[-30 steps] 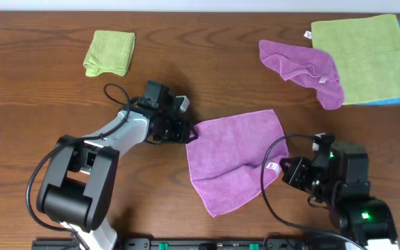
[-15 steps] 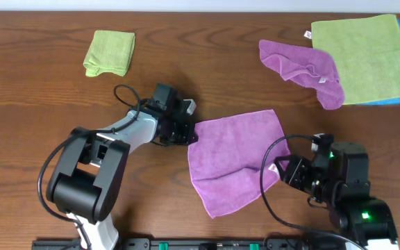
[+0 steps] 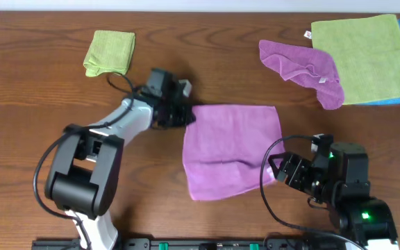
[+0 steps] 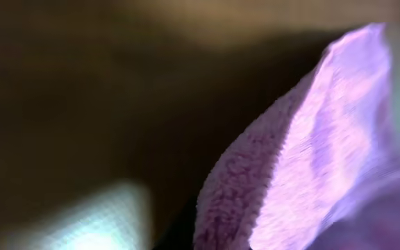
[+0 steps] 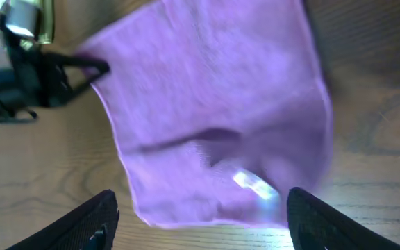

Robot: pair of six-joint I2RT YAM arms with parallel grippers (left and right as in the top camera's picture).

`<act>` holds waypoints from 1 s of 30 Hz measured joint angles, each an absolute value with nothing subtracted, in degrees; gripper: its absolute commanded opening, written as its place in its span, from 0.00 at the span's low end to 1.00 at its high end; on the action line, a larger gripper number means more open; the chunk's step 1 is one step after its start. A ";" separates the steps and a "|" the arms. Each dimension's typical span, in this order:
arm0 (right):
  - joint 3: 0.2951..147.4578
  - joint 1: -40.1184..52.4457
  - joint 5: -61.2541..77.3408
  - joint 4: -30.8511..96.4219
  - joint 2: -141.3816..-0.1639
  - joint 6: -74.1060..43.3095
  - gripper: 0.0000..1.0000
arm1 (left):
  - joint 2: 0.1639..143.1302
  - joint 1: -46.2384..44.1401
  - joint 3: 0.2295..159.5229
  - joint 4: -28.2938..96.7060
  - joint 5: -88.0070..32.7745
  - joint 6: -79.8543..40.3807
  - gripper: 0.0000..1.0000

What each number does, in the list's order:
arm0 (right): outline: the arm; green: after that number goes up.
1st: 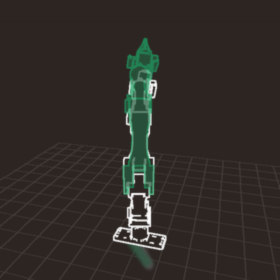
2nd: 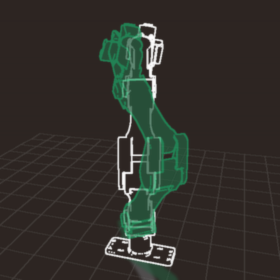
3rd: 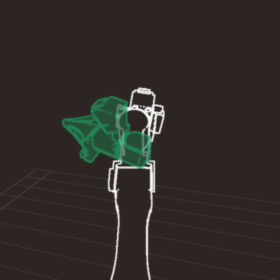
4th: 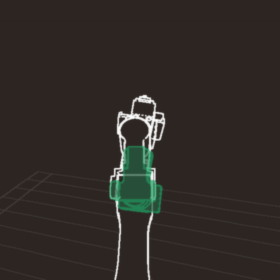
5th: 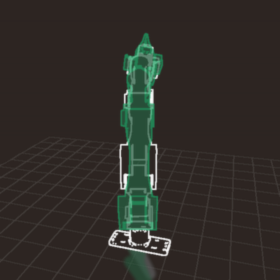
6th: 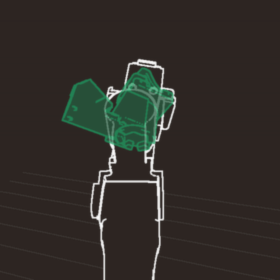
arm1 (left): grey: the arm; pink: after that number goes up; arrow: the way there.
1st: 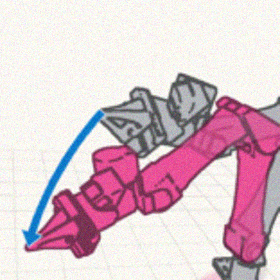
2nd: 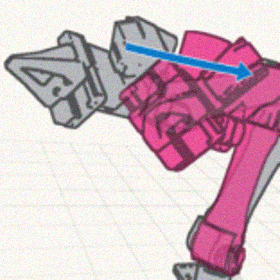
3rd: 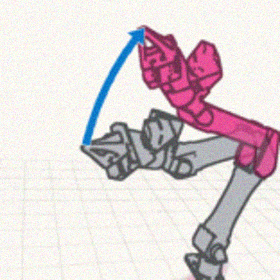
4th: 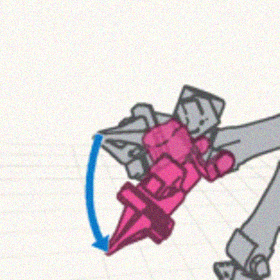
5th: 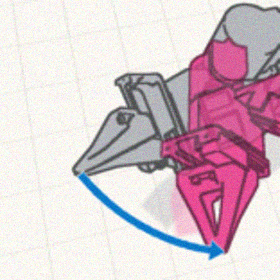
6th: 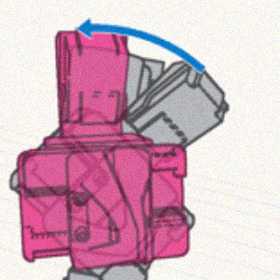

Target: Fold the cloth

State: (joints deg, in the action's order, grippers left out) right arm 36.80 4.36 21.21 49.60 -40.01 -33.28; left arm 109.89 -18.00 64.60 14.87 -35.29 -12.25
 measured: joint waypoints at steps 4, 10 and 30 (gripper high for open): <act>36.80 4.36 21.19 49.65 -40.01 -33.15 0.78 | 109.89 -16.25 68.29 14.83 -33.01 -12.29 0.06; 36.80 4.36 21.17 49.67 -40.01 -32.84 0.78 | 109.89 -15.79 70.17 12.58 -27.59 -12.53 0.06; 36.80 4.36 19.35 49.87 -40.01 -30.76 0.77 | 111.57 -6.09 71.09 13.30 -24.82 -16.75 0.95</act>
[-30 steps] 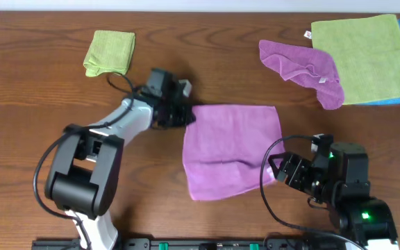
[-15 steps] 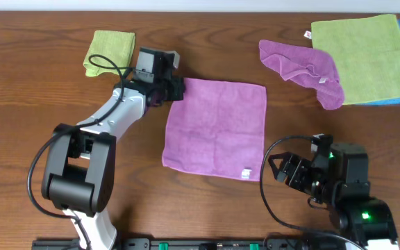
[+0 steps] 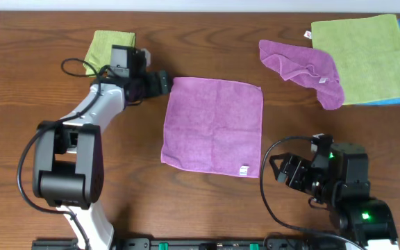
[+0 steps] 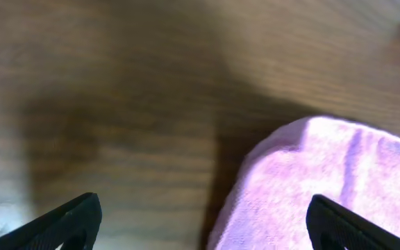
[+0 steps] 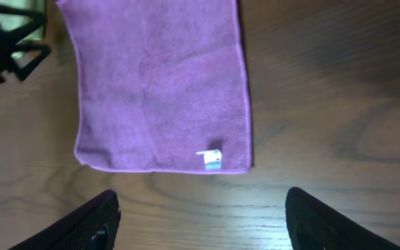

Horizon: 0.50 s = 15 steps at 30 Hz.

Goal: Fold the cloth
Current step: 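Release the purple cloth and move the left gripper down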

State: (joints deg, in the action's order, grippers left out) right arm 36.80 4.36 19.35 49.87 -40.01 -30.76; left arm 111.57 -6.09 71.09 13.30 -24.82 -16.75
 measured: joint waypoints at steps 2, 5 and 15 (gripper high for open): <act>36.80 4.36 18.02 49.87 -40.01 -30.72 0.77 | 111.22 -5.34 71.22 16.45 -25.45 -16.75 0.95; 36.80 4.36 16.45 49.63 -40.27 -30.55 0.77 | 109.86 -4.64 71.37 22.74 -26.81 -16.69 0.95; 35.16 4.36 15.77 44.12 -46.54 -30.37 0.75 | 107.31 -4.36 71.61 43.88 -33.71 -16.25 0.96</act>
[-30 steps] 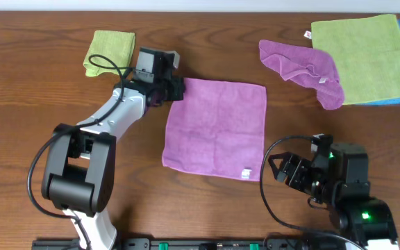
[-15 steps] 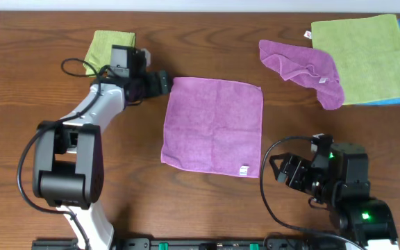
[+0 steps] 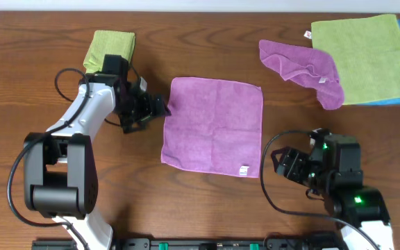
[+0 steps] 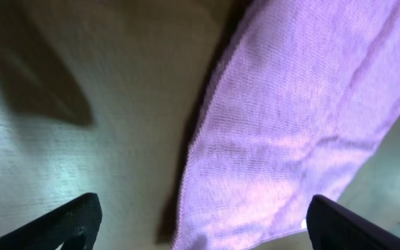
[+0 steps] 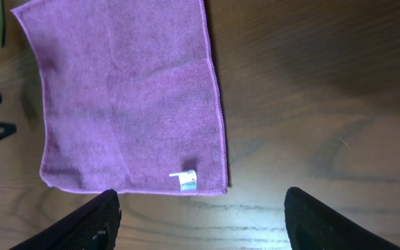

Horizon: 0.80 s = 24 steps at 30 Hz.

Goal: Fold the cloth
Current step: 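Release the purple cloth and move the left gripper down, then grasp the purple cloth's near corners with both grippers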

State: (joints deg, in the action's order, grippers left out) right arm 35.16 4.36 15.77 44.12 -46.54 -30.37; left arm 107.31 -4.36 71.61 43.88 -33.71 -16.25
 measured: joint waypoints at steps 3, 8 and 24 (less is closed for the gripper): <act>35.05 4.36 16.08 42.85 -47.64 -30.37 0.75 | 107.22 -4.34 69.56 44.05 -36.01 -16.23 0.95; 35.05 4.36 16.64 42.72 -47.94 -30.37 0.75 | 107.22 -4.32 61.78 41.45 -39.48 -16.27 0.95; 35.03 4.36 18.00 42.76 -47.94 -30.37 0.72 | 104.73 -4.05 43.81 19.84 -58.83 -23.94 0.46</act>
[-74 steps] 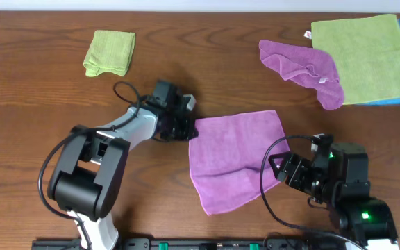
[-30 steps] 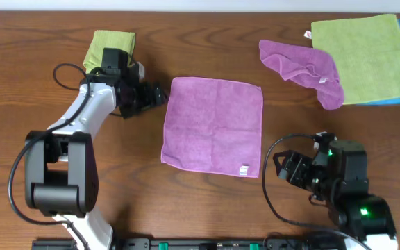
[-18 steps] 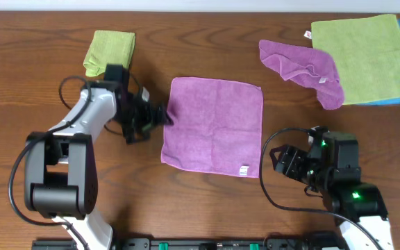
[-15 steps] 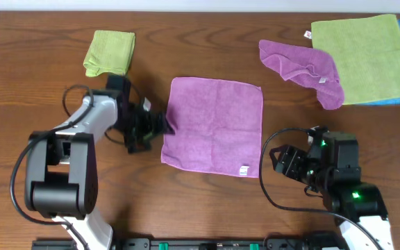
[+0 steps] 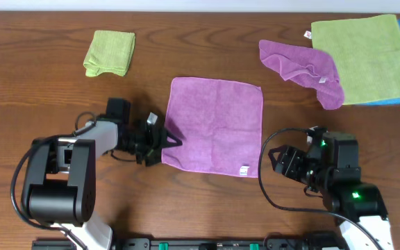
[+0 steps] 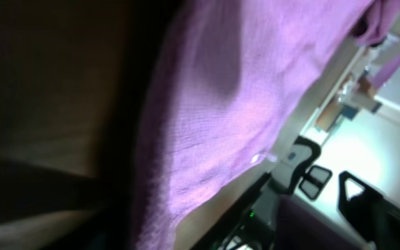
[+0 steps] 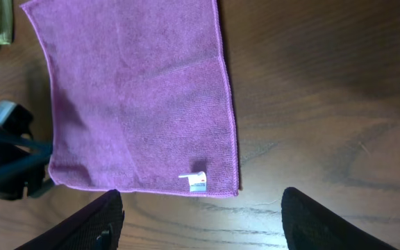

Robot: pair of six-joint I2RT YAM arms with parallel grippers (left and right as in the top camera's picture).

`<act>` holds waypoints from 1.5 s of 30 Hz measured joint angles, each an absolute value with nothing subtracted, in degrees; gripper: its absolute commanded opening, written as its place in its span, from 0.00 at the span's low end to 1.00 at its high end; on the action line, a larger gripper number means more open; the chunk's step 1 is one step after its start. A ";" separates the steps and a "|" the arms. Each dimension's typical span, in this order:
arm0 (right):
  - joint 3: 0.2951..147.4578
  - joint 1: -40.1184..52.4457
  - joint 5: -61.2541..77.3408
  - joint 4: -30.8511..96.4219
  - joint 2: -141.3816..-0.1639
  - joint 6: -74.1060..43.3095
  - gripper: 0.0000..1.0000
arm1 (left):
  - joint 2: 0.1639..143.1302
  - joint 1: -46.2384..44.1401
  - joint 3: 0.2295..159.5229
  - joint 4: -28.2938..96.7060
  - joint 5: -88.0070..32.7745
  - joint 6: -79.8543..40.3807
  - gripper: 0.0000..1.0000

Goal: Fold the cloth
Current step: 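Grasp the purple cloth's near corners with both grippers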

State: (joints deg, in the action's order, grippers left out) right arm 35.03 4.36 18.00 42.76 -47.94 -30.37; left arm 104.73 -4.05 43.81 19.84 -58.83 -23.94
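Observation:
The purple cloth (image 5: 214,125) lies spread flat in the middle of the table, with a white tag (image 7: 196,180) at its near-right corner. My left gripper (image 5: 167,144) lies low at the cloth's near-left corner, fingers spread and pointing into the edge. Its own view shows only the cloth (image 6: 242,90) from close up, in shadow. My right gripper (image 7: 200,236) is open and empty, hovering over bare wood just right of the near-right corner.
A folded green cloth (image 5: 110,52) sits at the far left. A crumpled purple cloth (image 5: 304,66) and a flat green cloth (image 5: 363,59) over a blue one lie at the far right. The brown table (image 5: 33,104) surrounds the cloth.
My left gripper has moved from the upper part of the cloth's left edge to its near-left corner. The cloth lies as before. The right gripper has barely shifted.
At first the cloth lay rumpled nearer the front, with my left gripper at its far-left corner. Then it lay flat and farther back, the left gripper open at that corner. The gripper was then beside the left edge, and is now at the near-left corner.

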 measured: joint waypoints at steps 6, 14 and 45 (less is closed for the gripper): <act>33.98 4.36 18.11 42.70 -47.97 -30.35 0.73 | 105.01 -4.29 40.97 17.17 -57.67 -24.10 0.06; 27.42 4.36 18.20 37.52 -49.32 -30.33 0.74 | 105.03 -4.27 40.51 15.09 -57.28 -24.25 0.06; 17.21 9.02 27.22 3.57 -70.98 -38.81 0.61 | 105.34 -4.16 40.49 24.80 -61.98 -15.73 0.06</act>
